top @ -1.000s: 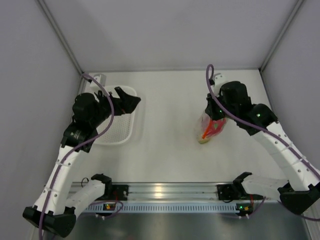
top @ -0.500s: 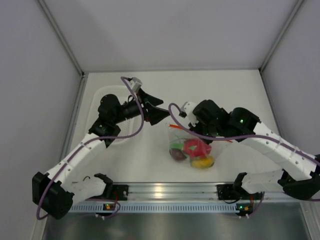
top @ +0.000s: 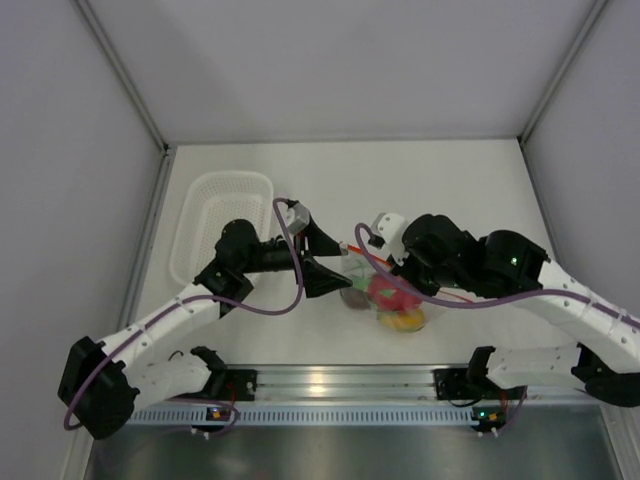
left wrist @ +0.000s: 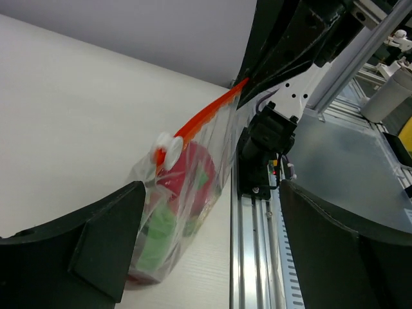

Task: Open the zip-top bag and remove the fake food

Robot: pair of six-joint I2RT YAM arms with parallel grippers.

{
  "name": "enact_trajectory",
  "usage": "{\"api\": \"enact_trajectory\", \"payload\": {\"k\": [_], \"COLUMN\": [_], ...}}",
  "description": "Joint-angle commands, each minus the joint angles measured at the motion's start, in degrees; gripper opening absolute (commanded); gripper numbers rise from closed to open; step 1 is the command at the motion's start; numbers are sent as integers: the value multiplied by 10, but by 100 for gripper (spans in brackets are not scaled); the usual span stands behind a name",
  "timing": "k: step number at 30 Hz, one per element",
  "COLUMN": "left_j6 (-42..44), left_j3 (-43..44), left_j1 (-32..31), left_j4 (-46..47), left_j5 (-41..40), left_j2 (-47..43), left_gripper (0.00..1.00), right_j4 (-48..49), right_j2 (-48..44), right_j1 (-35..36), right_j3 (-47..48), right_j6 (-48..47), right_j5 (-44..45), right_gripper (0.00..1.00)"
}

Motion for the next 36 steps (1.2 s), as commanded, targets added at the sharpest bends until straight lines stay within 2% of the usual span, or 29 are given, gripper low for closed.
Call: {"api": "enact_trajectory", "payload": {"k": [1, 5, 8, 9, 12, 13, 15, 18, 21, 23, 24, 27, 30, 31, 33, 36], "left_j6": [20, 27, 30, 31, 37, 39, 39, 26, 8, 4, 3, -4, -12, -12, -12, -9], "left_j3": [-9, -6, 11, 15, 23, 23, 18, 19, 17, 12, 11, 3, 4, 8, 9, 12], "left_j1": [-3, -17, -26, -29, -39, -41, -43, -43, -43, -48, -50, -52, -53, -53, -53, -54], "left_j4": [54, 54, 55, 55, 55, 55, 66, 84, 109, 116, 117, 125, 127, 128, 127, 128], "left_j5": [19, -2, -17, -23, -68, -80, -100, -87, -64, -51, -51, -54, -52, -49, -47, -49], "left_j2": [-2, 10, 26, 29, 37, 38, 39, 40, 37, 31, 26, 13, 1, -1, -9, -11], "left_gripper": [90, 73, 72, 72, 85, 87, 87, 84, 69, 52, 38, 25, 27, 35, 60, 63], "right_j4": [53, 65, 69, 69, 68, 67, 64, 66, 73, 77, 86, 96, 103, 103, 102, 101], "right_j2": [-40, -59, -73, -73, -74, -76, -78, -84, -93, -98, -106, -118, -126, -126, -124, -120], "right_j1": [12, 12, 12, 12, 12, 12, 12, 12, 12, 12, 12, 12, 12, 12, 12, 12], "right_j3": [5, 2, -2, -3, 0, 0, 1, -2, -3, -4, -5, -10, -13, -14, -15, -12], "right_j6": [-13, -18, -18, -19, -20, -21, -23, -25, -27, -30, -31, -36, -37, -37, -36, -36], "right_j5": [22, 21, 16, 14, -1, -5, -15, -28, -35, -35, -35, -60, -82, -86, -92, -108], "right_gripper": [0, 0, 0, 0, 0, 0, 0, 0, 0, 0, 0, 0, 0, 0, 0, 0]}}
